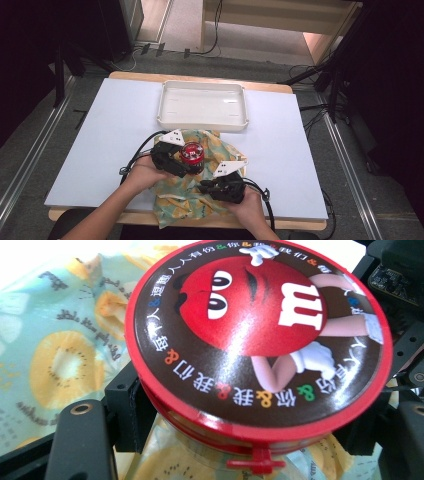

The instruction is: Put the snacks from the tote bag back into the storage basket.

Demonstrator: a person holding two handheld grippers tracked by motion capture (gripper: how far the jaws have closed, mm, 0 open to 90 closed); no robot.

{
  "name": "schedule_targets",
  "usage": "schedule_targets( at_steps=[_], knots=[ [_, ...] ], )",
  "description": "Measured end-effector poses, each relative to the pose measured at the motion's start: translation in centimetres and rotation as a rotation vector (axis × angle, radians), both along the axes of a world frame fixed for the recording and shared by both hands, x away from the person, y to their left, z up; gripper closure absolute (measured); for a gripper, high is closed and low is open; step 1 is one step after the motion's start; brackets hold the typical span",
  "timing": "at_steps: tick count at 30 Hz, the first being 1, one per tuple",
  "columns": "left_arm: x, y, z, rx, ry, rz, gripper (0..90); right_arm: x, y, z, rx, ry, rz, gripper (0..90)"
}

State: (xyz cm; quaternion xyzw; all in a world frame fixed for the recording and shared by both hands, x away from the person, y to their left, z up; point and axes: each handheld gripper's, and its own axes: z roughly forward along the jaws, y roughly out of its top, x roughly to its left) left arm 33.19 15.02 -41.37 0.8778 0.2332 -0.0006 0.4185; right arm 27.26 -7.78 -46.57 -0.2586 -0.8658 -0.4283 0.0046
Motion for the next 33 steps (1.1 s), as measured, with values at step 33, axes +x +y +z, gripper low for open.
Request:
schedule_targets(
  at_steps=[33],
  knots=[
    [-0.4, 3.8, 2.6, 0.019, -0.002, 0.147, 25.9, 1.3, -0.8, 0.7, 0.013, 0.002, -0.032, 63.1]
  ],
)
